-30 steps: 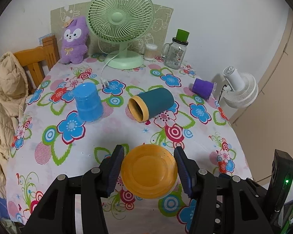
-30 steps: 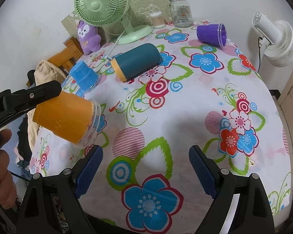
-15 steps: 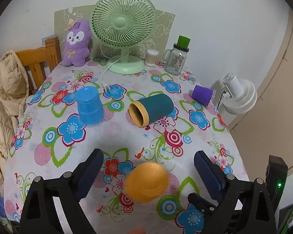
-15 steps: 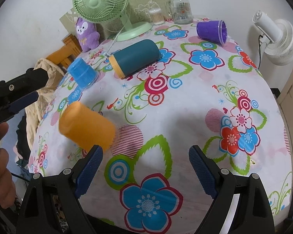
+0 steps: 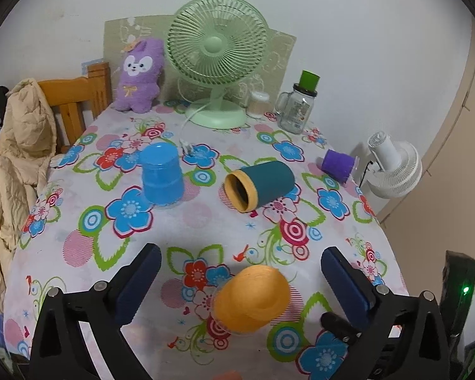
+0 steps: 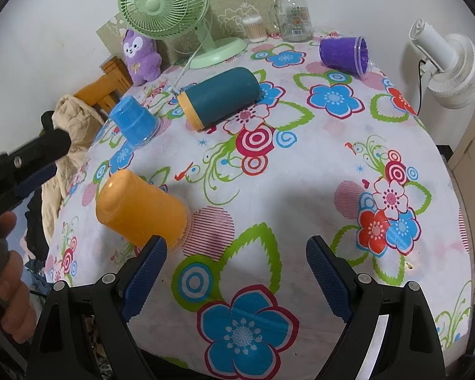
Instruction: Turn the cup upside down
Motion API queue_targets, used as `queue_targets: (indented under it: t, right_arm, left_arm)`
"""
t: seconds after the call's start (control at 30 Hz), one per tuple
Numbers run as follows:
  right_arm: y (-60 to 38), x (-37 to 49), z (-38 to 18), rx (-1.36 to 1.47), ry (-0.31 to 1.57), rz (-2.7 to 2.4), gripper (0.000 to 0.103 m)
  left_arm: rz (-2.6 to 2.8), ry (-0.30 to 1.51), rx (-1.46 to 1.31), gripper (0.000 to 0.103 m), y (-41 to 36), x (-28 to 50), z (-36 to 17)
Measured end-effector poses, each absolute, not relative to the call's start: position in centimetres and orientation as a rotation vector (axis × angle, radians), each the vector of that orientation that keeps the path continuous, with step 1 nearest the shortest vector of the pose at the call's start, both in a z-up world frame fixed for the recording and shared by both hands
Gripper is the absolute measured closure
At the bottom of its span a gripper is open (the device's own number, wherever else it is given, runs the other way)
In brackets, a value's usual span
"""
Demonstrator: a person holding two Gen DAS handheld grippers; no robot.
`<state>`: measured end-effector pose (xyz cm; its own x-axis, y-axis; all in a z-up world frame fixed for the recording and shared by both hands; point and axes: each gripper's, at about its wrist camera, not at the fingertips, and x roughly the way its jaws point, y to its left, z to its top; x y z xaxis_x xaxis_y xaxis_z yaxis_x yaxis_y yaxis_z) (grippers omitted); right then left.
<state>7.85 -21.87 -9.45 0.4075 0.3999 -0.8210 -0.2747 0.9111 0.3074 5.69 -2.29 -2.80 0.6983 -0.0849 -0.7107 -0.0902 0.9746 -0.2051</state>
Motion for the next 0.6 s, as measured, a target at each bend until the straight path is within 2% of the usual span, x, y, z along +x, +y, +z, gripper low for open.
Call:
queue_targets:
  t: [0.6]
  right_arm:
    - [-19.0,6.8,-2.8,0.023,0.859,0.358,0.011]
  left_arm:
    - [0.086,0.685,-0.232,0.000,1.3,2.9,-0.9]
